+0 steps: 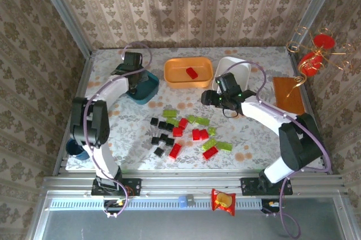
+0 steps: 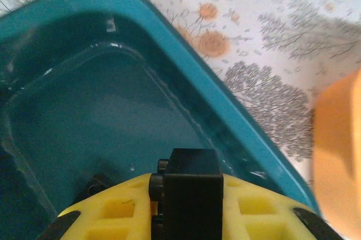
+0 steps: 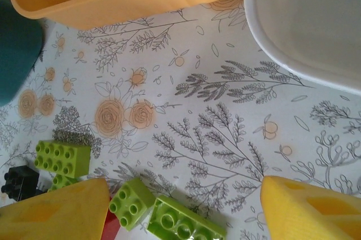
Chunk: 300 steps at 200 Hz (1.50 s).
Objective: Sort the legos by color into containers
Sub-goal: Place the lego in the container, then pick up the lego from the bottom-center of the table.
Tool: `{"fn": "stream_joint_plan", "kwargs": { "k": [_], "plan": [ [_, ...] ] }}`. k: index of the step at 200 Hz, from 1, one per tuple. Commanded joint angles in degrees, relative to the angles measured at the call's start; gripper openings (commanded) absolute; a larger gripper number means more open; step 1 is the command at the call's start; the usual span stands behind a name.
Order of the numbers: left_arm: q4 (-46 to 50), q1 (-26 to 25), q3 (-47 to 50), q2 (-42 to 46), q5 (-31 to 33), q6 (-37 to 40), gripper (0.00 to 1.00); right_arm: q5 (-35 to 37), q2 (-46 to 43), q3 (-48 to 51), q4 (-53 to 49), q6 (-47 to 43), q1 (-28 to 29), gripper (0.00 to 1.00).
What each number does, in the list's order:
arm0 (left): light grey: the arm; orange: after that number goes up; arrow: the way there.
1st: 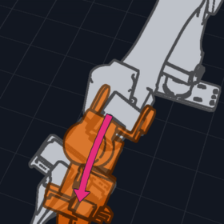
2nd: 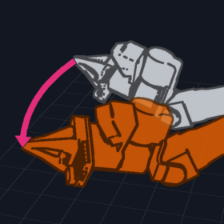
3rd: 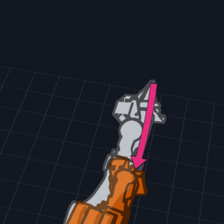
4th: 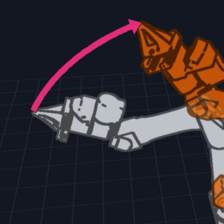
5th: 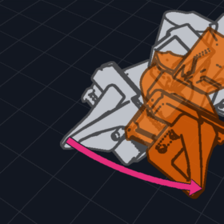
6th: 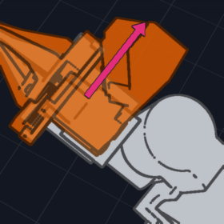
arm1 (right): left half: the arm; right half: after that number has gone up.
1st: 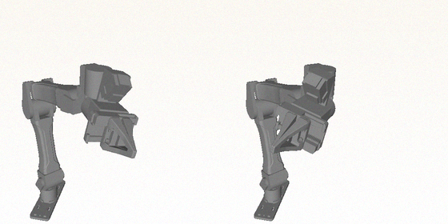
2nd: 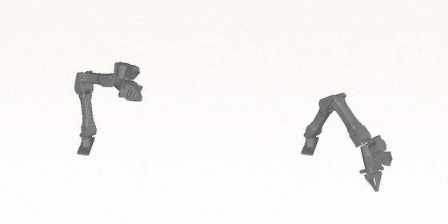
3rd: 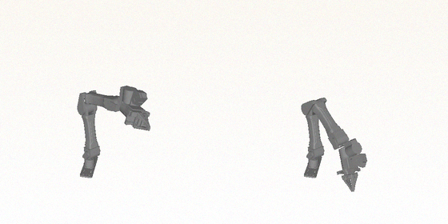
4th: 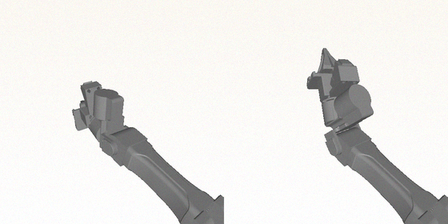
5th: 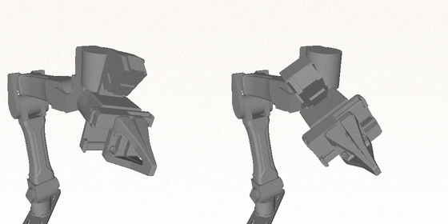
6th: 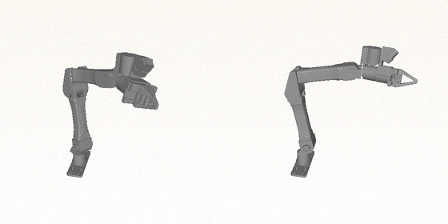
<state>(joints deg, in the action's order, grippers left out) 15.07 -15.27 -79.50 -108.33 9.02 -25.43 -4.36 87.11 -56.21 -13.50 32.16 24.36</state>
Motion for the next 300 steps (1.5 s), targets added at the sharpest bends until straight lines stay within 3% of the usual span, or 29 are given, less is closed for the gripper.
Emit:
{"fn": "stream_joint_plan", "kwargs": {
  "k": [1,40,72,115,148,152,184,210,255,300],
  "plan": [
    [3.9,-0.2,-3.9,-3.0,0.4,1.5,0.2,2.4,-3.2,1.4,-1.5,0.8,0.0,0.73],
    [5.7,-0.1,-8.8,-5.4,0.1,1.2,0.42,1.8,-6.2,3.3,-2.5,1.4,0.0,0.74],
    [4.4,-0.5,-7.1,-1.0,-0.6,-0.5,0.59,1.5,-7.1,5.4,-2.9,2.2,0.3,0.75],
    [-4.4,-3.9,7.3,14.3,-5.2,-5.4,0.78,2.2,-10.1,7.9,-3.8,2.9,1.4,0.76],
    [-11.0,-12.0,21.3,27.7,-5.5,-7.4,0.93,2.2,-11.2,10.9,-3.9,3.4,2.4,0.76],
    [-11.7,-13.3,23.0,29.1,-5.5,-7.4,0.99,2.2,-11.1,11.1,-3.9,3.4,2.6,0.76],
    [-13.2,-20.8,33.6,38.4,-4.1,-7.7,1.0,1.4,-10.1,12.5,-4.7,2.5,5.2,0.78],
    [-11.6,-23.8,40.3,45.7,-2.2,-7.4,1.0,1.1,-9.2,13.0,-4.0,-0.7,9.5,0.78],
    [-6.2,-24.3,45.2,53.7,0.3,-6.5,1.0,2.2,-3.6,8.6,-5.6,-2.8,17.0,0.74],
    [-5.7,-24.2,47.1,55.0,0.7,-7.1,1.0,10.4,1.5,4.0,-8.7,-2.9,22.8,0.67]
  ]
}}
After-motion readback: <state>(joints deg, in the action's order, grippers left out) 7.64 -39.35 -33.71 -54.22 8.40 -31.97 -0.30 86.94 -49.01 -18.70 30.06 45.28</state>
